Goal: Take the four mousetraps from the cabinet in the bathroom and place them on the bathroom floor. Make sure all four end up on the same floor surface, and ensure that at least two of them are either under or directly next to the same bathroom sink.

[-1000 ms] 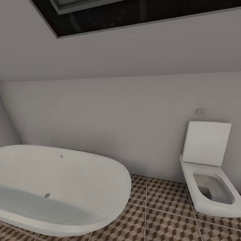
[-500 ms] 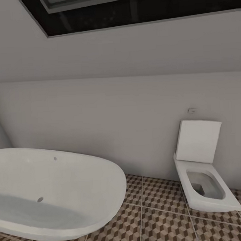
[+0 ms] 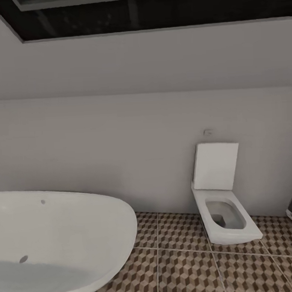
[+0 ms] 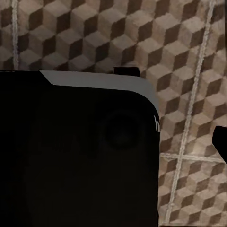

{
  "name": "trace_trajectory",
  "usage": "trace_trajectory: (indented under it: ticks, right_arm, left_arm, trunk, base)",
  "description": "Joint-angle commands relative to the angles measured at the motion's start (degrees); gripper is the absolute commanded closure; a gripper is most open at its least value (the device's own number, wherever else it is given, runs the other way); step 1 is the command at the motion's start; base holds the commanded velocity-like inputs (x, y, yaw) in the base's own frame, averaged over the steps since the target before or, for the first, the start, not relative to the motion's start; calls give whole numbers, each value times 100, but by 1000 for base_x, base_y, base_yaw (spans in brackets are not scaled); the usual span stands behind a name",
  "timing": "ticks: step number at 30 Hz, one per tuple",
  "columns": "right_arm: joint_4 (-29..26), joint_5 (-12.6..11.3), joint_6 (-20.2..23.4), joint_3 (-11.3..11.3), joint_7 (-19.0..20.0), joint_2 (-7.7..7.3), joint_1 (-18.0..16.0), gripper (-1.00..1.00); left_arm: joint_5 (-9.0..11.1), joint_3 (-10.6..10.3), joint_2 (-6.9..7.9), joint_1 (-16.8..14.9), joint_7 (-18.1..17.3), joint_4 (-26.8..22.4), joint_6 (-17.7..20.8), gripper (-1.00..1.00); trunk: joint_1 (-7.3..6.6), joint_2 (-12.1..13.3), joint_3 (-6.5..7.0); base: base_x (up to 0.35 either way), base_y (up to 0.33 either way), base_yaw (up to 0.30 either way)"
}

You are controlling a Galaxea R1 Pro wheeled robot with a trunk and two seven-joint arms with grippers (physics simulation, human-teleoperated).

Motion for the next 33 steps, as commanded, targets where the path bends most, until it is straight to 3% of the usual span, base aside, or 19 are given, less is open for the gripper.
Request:
trace_trajectory:
  ticks: [1, 33]
  right_arm:
    - [7, 1, -20, 0, 3, 0, -4, -100]
    - [13, 0, -22, 4, 3, 3, -4, -100]
  left_arm:
    - [2, 3, 0, 4, -2, -11, -7, -100]
    - [3, 3, 1, 4, 6, -11, -7, -100]
  trunk:
    - [0, -3, -5]
    - [0, -3, -109]
  base:
    - [0, 0, -287]
    - [0, 0, -276]
